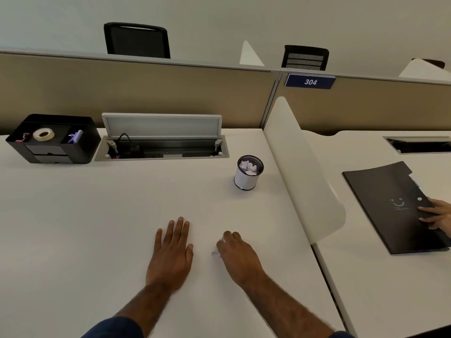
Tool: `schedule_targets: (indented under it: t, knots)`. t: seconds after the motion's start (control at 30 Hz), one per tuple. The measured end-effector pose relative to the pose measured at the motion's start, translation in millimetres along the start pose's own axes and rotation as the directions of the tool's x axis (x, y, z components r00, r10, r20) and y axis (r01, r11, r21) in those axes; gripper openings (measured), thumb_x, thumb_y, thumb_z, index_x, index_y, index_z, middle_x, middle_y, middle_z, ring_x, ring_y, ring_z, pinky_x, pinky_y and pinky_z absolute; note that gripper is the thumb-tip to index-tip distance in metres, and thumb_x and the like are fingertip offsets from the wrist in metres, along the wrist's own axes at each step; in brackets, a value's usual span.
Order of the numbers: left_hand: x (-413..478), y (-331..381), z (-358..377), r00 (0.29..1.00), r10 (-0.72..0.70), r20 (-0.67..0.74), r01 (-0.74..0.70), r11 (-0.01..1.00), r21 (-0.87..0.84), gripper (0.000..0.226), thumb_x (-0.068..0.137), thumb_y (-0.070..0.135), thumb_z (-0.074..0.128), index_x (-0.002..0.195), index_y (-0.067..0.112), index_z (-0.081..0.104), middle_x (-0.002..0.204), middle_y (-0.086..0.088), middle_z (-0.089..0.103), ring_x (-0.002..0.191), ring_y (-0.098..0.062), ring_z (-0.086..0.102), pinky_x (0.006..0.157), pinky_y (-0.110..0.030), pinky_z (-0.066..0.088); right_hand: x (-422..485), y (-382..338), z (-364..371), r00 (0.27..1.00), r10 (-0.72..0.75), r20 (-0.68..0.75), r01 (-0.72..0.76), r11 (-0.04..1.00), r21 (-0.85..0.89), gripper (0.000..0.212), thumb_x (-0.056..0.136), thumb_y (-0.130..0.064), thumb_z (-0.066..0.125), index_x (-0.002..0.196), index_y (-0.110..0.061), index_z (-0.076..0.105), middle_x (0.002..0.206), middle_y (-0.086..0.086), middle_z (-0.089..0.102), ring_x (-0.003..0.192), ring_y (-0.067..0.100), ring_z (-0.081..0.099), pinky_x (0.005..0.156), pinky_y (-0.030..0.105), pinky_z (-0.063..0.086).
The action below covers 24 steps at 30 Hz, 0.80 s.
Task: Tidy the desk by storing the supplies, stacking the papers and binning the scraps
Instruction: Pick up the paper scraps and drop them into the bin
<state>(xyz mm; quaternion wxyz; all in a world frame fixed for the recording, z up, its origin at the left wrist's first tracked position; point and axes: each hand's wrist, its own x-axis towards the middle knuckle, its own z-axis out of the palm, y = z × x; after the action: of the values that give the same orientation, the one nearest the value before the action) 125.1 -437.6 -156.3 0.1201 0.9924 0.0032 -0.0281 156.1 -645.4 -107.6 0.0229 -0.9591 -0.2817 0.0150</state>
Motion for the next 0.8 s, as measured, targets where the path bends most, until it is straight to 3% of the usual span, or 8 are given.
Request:
schedule_targets:
  t: [0.13, 0.23, 0.33, 0.4, 0.53, 0.6, 0.73, 0.8]
  knots:
    - [0, 2, -2, 1.000, 0.001, 0.013, -0.001, 1.000, -0.003, 0.069, 0.099, 0.050, -0.001, 0.163, 0.025, -0.008, 0.171, 0.003, -0.013, 0.158, -0.017, -0.014, 0.125, -0.042, -0.012, 2, 5, -9, 0.998, 0.005, -0.055, -0.006, 1.000, -0.016, 0.041, 0.065, -0.046, 0.087, 0.059, -0.018, 0.057, 0.069, -0.003, 0.054, 0.058, 0.012, 0.054, 0.037, 0.021, 0.027]
    - [1, 2, -3, 1.000, 0.002, 0.011, -0.001, 1.000, -0.006, 0.069, 0.100, 0.049, 0.001, 0.163, 0.024, -0.008, 0.171, 0.003, -0.013, 0.158, -0.017, -0.013, 0.125, -0.042, -0.011, 4, 12, -12, 0.998, 0.062, -0.032, -0.060, 0.997, 0.054, 0.033, 0.055, -0.022, 0.090, 0.060, -0.018, 0.057, 0.070, -0.002, 0.055, 0.058, 0.015, 0.057, 0.039, 0.021, 0.037]
    - [0, 2, -4, 1.000, 0.004, 0.014, -0.004, 1.000, -0.012, 0.068, 0.100, 0.048, 0.004, 0.163, 0.024, -0.006, 0.171, 0.004, -0.012, 0.158, -0.017, -0.014, 0.125, -0.042, -0.010, 15, 30, -7, 0.968, 0.249, 0.015, -0.241, 0.915, 0.324, 0.009, 0.075, -0.003, 0.068, 0.078, -0.012, 0.069, 0.086, 0.004, 0.062, 0.078, 0.025, 0.065, 0.065, 0.030, 0.051]
    - [0, 2, -4, 1.000, 0.006, 0.014, -0.006, 1.000, -0.017, 0.068, 0.100, 0.048, 0.003, 0.163, 0.024, -0.008, 0.171, 0.004, -0.014, 0.158, -0.017, -0.016, 0.125, -0.042, -0.011, 23, 40, -19, 0.916, 0.380, 0.128, -0.389, 0.769, 0.507, 0.012, 0.085, -0.005, 0.064, 0.087, -0.009, 0.075, 0.094, 0.003, 0.069, 0.087, 0.020, 0.066, 0.079, 0.032, 0.053]
    - [0, 2, -4, 1.000, 0.007, 0.010, -0.007, 1.000, -0.021, 0.068, 0.101, 0.049, 0.003, 0.163, 0.024, -0.007, 0.171, 0.004, -0.014, 0.158, -0.017, -0.013, 0.125, -0.042, -0.011, 34, 58, -56, 0.824, 0.492, 0.281, -0.461, 0.294, 0.837, 0.013, 0.079, 0.009, 0.071, 0.073, -0.003, 0.074, 0.077, 0.008, 0.074, 0.061, 0.019, 0.066, 0.063, 0.029, 0.060]
    - [0, 1, -2, 1.000, 0.007, 0.005, -0.007, 1.000, -0.023, 0.067, 0.101, 0.049, 0.003, 0.163, 0.025, -0.008, 0.170, 0.005, -0.016, 0.158, -0.018, -0.014, 0.125, -0.042, -0.012, 43, 69, -76, 0.821, 0.495, 0.285, -0.431, 0.210, 0.877, 0.014, 0.077, 0.011, 0.071, 0.072, -0.001, 0.073, 0.076, 0.016, 0.075, 0.058, 0.023, 0.064, 0.064, 0.036, 0.059]
    - [1, 0, 0, 1.000, 0.004, -0.010, -0.004, 1.000, -0.013, 0.066, 0.103, 0.046, 0.011, 0.164, 0.024, -0.002, 0.172, 0.004, -0.007, 0.159, -0.018, -0.008, 0.126, -0.043, -0.008, 82, 100, -118, 0.824, 0.523, 0.216, -0.366, 0.202, 0.909, 0.020, 0.078, 0.015, 0.068, 0.069, -0.003, 0.072, 0.065, 0.013, 0.069, 0.053, 0.022, 0.059, 0.058, 0.028, 0.057]
    - [1, 0, 2, 1.000, 0.004, -0.006, -0.004, 1.000, -0.010, 0.066, 0.104, 0.045, 0.015, 0.164, 0.023, 0.002, 0.173, 0.003, -0.003, 0.160, -0.019, -0.003, 0.126, -0.044, -0.005, 107, 115, -132, 0.817, 0.557, 0.148, -0.346, 0.268, 0.899, 0.015, 0.079, 0.010, 0.071, 0.071, -0.003, 0.073, 0.065, 0.011, 0.068, 0.055, 0.023, 0.062, 0.060, 0.027, 0.059]
